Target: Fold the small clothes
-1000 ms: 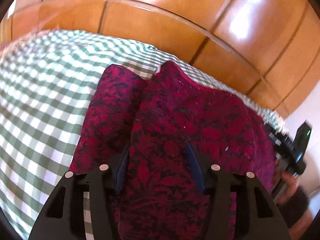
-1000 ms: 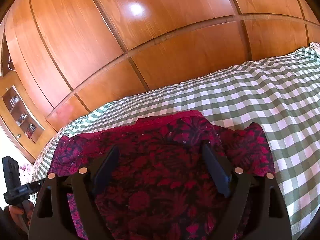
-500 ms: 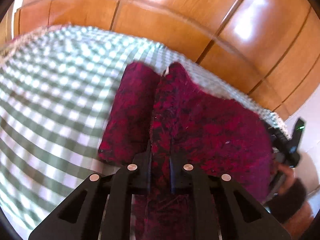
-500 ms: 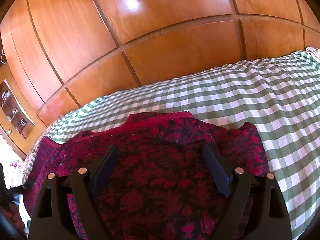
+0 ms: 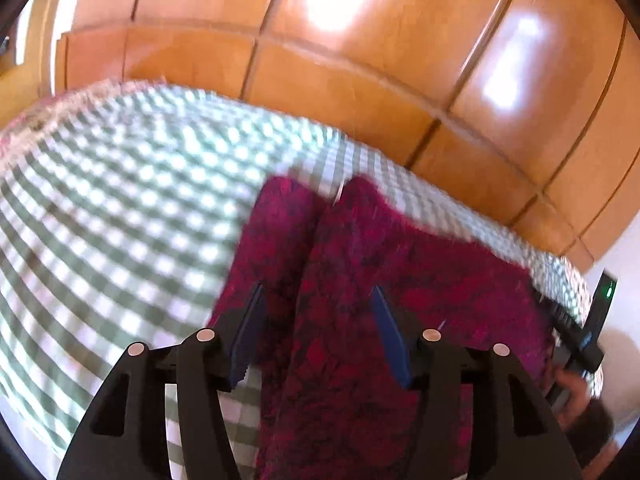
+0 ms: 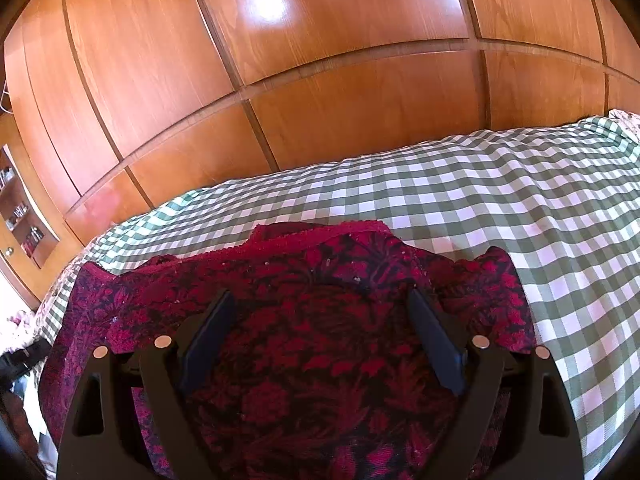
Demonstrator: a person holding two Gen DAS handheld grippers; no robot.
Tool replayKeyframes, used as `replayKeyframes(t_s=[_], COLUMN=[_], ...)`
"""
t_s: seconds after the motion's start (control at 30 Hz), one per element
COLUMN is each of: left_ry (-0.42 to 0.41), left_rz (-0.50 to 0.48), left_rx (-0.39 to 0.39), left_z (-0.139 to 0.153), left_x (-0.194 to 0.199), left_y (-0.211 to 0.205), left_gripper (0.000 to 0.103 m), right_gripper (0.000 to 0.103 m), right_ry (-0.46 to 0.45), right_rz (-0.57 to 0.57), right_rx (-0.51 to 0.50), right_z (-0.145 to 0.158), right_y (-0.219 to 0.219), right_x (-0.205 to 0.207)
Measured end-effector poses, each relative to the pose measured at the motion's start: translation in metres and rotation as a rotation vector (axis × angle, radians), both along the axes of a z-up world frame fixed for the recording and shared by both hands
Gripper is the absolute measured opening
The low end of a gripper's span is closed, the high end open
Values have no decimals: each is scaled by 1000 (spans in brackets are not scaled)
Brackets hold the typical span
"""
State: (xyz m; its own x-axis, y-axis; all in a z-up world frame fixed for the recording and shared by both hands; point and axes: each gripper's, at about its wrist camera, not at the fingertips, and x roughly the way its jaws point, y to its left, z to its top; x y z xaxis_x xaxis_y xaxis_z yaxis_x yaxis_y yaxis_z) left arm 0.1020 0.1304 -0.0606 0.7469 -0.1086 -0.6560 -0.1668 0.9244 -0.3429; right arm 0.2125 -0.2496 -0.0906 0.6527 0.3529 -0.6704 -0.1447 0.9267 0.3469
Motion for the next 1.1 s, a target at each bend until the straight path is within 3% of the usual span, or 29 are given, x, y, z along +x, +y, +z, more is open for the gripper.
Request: replayKeyframes(t_s=[0.1, 0.3, 0.43, 0.53, 0.57, 0.63, 0.7, 0.8, 0.93, 1.1], left_ry=[-60, -56, -1, 68, 96, 130, 106, 89, 65, 30], left_rz=[-21, -157, -265, -284, -285, -278, -275, -272, -273, -232], left_rx=[7, 94, 186, 326, 342, 299, 235, 255, 215, 227], left_z=[19, 25, 7, -17, -27, -52, -66, -63, -58, -42], left_x=[9, 46, 78, 107, 115, 128, 132, 128, 121, 93], left_y=[-12, -61, -104, -128, -130, -120, -108, -110, -107, -100], left_gripper=[68, 68, 68, 69, 74, 83, 85, 86, 86, 94], right_gripper=[87, 87, 87, 87, 87, 87, 87, 88, 88, 88], right_ry=[-2, -8, -8, -11, -14, -17, -5, 6, -5, -8], right_rz=[-1, -5, -8, -26, -41, -83, -96, -89, -88, -89], right_rx=[-2, -10, -18, -50, -65, -102, -126, -134, -138, -145], right_z=[0, 0, 0, 0, 0, -1, -4, -7, -6, -5], right_y=[0, 2, 3, 6, 7, 8, 10, 11, 12, 15], right_x=[0, -2, -3, -4, -5, -7, -5, -2, -4, -5])
